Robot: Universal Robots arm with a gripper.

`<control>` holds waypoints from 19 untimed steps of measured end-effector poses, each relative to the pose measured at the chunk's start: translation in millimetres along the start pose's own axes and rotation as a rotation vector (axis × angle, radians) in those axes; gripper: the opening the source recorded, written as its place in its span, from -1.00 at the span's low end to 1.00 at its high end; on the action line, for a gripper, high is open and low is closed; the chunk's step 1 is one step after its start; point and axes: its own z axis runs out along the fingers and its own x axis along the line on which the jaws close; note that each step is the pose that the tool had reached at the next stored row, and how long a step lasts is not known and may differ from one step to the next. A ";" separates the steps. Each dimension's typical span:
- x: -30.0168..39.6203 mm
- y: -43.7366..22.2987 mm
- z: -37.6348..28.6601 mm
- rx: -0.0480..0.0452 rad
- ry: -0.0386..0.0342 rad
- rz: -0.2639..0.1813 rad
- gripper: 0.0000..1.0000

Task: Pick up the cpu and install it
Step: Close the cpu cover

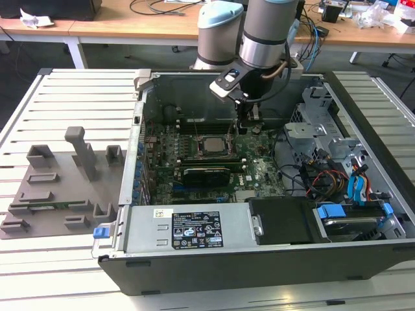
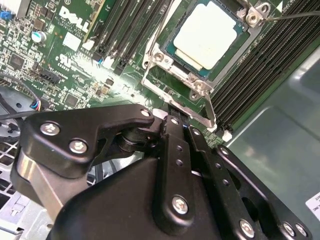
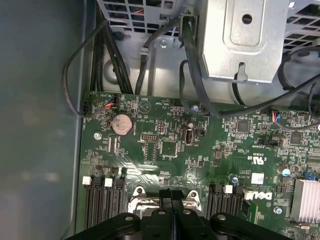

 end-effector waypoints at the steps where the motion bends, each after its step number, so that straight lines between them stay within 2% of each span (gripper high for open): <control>1: 0.1 -0.6 0.0 0.0000 0.0000 0.000 -0.79; 14: 1.6 -18.8 0.8 0.0000 0.0001 0.000 -0.79; 19: 2.0 -23.9 1.2 0.0000 0.0000 0.000 -0.79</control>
